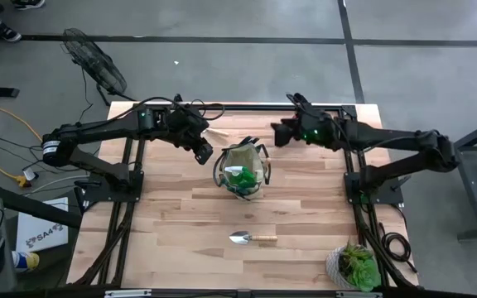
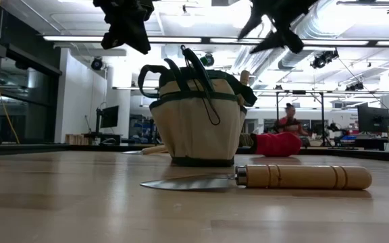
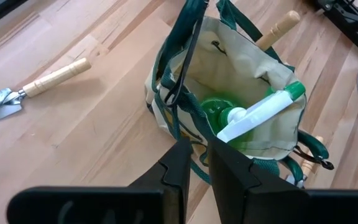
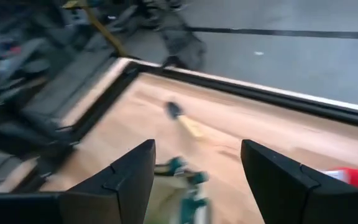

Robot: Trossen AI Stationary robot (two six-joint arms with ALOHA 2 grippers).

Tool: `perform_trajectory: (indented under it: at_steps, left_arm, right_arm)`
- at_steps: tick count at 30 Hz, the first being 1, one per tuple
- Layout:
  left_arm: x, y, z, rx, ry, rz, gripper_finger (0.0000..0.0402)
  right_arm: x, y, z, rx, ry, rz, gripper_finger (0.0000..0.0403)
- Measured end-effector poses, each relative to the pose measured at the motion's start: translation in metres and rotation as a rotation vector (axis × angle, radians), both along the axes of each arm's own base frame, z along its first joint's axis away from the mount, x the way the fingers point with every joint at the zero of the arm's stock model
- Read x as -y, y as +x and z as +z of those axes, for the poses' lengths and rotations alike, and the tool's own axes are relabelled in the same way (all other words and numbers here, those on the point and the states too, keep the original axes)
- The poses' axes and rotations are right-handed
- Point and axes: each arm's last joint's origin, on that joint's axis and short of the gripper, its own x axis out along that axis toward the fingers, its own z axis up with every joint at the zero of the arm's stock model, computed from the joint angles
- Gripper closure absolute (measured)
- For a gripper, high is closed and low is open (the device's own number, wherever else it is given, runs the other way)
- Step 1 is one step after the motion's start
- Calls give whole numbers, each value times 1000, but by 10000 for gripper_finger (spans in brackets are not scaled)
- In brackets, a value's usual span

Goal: Pick & Place Garden tools in Gardening bag
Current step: Put the red glove into the gardening bag

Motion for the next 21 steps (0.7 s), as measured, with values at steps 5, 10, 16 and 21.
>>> perform_trajectory:
  at_steps: [5,10,16,21]
  left_arm:
    - [0,0,0,0,0,1,351]
    - [-1,0,0,-2,14,19,351]
    - [-1,0,0,-4,26,33,351]
    - [-1,0,0,-7,31,38,351]
  right_arm:
    - [29,-12,-17,-105,114,-156,174]
    - [57,-18,-38,-167,256,-337,174]
    - [85,-8,-68,-167,438,-411,174]
    - [101,0,-97,-189,556,-508,174]
